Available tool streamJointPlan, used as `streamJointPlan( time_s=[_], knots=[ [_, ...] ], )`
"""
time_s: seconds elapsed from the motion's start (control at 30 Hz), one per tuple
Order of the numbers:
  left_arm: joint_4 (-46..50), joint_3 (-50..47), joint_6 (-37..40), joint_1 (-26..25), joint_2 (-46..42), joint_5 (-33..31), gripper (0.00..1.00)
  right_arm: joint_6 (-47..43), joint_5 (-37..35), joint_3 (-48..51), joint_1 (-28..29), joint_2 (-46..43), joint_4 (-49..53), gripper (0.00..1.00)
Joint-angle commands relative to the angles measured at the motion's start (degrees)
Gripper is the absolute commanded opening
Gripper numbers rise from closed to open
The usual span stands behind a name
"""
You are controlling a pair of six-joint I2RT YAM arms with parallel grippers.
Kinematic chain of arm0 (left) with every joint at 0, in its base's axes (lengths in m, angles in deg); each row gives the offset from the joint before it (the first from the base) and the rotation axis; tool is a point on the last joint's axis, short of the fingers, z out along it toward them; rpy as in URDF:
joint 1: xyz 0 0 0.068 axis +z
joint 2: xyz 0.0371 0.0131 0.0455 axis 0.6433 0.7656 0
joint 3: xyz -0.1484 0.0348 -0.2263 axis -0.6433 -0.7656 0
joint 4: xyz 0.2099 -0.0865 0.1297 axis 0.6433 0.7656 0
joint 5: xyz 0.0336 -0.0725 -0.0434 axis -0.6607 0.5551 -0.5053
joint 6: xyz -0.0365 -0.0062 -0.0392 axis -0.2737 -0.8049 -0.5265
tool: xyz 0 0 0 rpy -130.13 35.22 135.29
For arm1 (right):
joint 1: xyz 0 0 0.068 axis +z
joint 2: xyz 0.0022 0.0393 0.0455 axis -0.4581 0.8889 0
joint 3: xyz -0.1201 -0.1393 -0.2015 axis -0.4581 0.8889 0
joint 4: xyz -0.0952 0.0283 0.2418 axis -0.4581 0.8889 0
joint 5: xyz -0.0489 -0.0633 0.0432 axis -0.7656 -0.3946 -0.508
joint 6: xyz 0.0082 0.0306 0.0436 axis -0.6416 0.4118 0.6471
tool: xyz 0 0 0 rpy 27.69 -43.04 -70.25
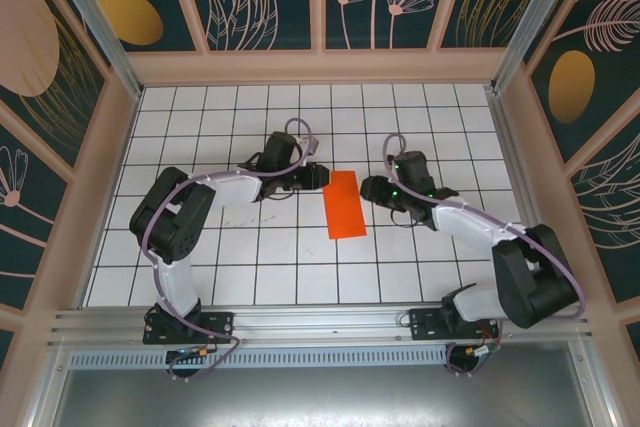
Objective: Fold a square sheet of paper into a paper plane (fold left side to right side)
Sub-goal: Fold the triangle a second time at the center of the table.
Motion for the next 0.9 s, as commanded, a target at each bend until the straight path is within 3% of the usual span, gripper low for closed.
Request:
streamJointPlan(
  time_s=[0.0,0.47,0.63,0.87],
  knots=[
    [0.1,-0.7,-2.5,-0.5,1.6,0.2,0.25,1.8,2.6,3.2,-2.1,-1.7,-3.3,0.53],
    [4.2,2.9,-0.2,-1.1,8.0,-3.0,0.22,2.1,4.2,4.9,-3.8,-2.8,-2.4,0.66],
    [7.0,4.2,1.7,-1.1,8.9,-4.9,0.21,1.9,10.4,4.0,-4.6,-1.2,-2.6,0.72],
    [9.8,7.2,3.6,-1.1,10.8,-6.3,0.18,1.3,18.3,0.3,-4.5,5.4,-0.4,0.65]
  ],
)
